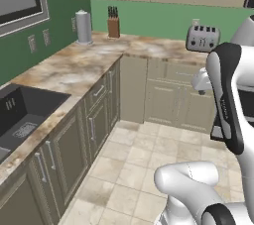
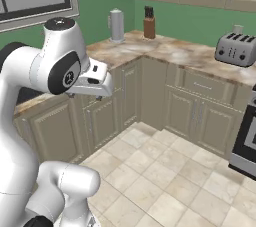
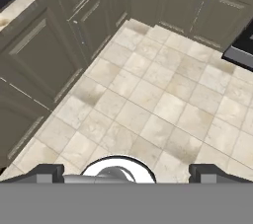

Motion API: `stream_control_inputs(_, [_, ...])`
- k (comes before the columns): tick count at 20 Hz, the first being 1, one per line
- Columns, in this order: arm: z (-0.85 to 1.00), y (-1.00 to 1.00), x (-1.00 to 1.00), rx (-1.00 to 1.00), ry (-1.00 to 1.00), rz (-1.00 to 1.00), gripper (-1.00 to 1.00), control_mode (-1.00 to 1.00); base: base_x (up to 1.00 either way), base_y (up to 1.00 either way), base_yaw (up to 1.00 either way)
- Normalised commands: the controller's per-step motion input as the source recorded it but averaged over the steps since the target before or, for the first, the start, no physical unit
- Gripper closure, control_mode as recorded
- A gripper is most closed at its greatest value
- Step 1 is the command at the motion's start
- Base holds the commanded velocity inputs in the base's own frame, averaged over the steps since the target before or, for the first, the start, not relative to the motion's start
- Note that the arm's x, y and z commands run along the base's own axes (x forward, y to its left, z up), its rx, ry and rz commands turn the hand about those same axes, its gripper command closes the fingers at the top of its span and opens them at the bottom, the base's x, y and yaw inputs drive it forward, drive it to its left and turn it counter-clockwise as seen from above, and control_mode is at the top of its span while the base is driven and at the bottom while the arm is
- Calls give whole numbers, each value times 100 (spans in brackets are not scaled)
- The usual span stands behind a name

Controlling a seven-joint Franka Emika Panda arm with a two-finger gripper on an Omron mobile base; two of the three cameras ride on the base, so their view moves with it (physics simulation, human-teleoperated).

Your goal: Pick up the dish brush and bar soap from the sink, and place them back in the cabinet, and close the cabinet doors.

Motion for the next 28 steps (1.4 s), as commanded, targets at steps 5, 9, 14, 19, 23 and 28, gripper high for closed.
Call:
stream_control_inputs(5, [0,0,0,0,0,0,-100,100,1,8,32])
stream_control_inputs(9, [0,0,0,0,0,0,-100,100,0,11,32])
stream_control_inputs(14, [0,0,0,0,0,0,-100,100,12,32,30])
stream_control_inputs(19, [0,0,0,0,0,0,-100,100,34,27,31])
stream_control_inputs(23, [0,0,0,0,0,0,-100,100,42,13,29])
stream_control_inputs(28, [0,0,0,0,0,0,-100,100,33,0,27])
